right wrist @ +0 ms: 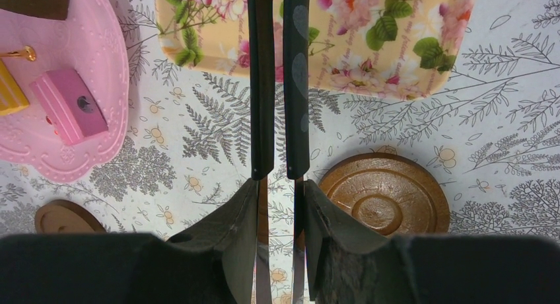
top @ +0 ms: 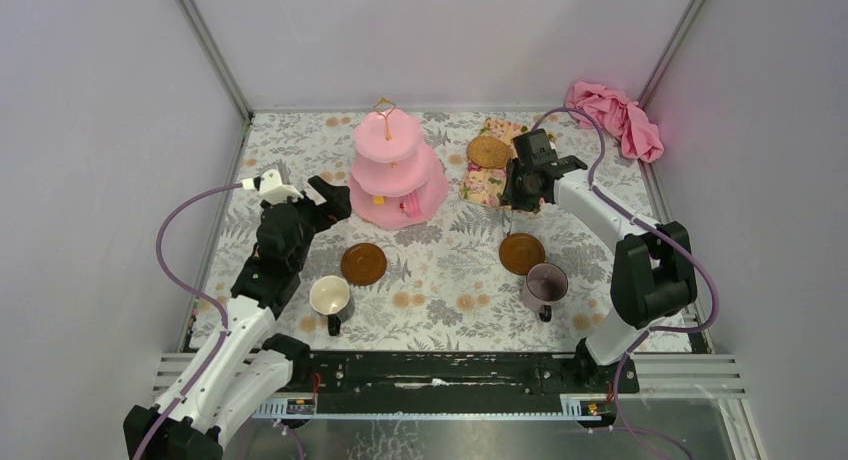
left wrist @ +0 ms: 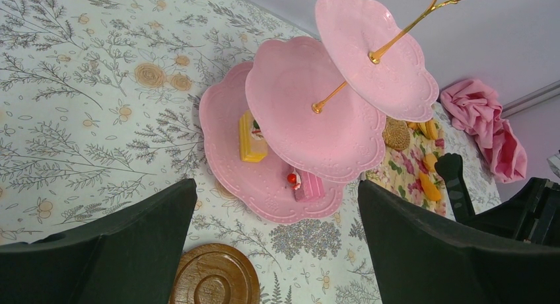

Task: Serve the afternoon tea
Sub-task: Pick up the desert from the tray.

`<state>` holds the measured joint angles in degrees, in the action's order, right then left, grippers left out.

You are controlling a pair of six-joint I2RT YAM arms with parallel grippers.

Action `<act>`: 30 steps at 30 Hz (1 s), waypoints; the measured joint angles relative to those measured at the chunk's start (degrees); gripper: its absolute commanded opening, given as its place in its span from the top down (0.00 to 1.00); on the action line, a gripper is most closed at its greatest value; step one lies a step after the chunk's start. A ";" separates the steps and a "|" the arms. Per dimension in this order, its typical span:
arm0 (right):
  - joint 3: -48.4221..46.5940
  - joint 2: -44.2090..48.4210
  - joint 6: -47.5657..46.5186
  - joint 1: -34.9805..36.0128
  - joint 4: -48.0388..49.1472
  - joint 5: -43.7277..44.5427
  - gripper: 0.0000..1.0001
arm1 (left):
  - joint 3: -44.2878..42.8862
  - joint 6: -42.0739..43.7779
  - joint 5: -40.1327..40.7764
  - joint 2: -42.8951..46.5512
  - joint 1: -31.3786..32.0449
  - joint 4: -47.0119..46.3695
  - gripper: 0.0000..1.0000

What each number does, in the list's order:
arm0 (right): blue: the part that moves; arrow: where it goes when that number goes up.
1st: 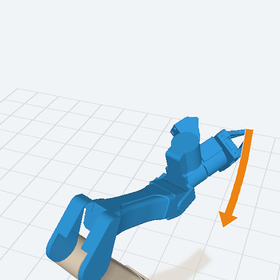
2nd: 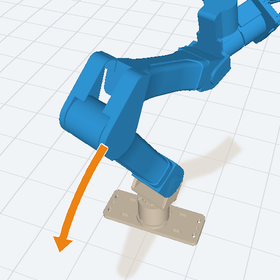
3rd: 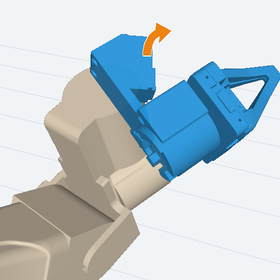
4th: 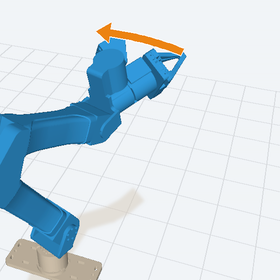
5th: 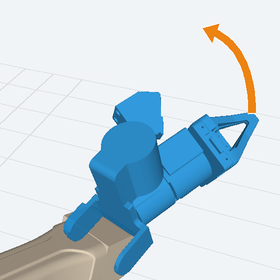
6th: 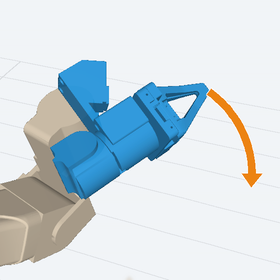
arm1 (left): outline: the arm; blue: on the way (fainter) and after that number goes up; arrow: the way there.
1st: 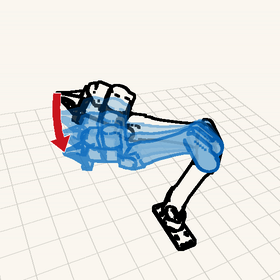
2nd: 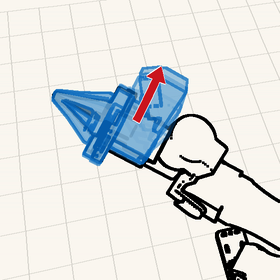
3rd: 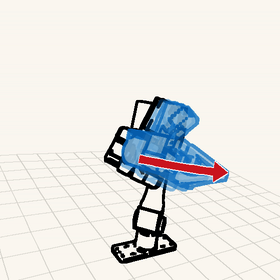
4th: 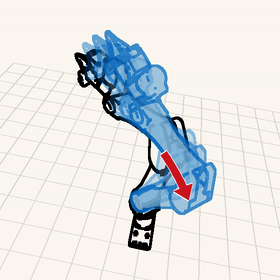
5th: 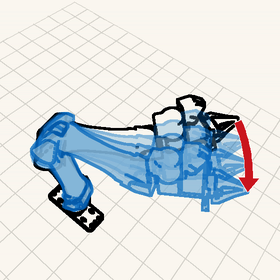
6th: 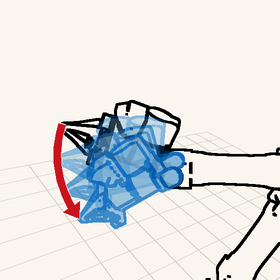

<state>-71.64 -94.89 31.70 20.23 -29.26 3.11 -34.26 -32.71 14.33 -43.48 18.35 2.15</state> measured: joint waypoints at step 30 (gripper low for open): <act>-2.47 -2.34 -0.22 -0.59 0.22 -1.31 0.76 | 0.00 0.00 0.00 -0.63 0.00 0.00 0.00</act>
<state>-74.11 -97.23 31.48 19.64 -29.04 1.80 -34.26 -32.71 14.33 -44.12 18.35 2.15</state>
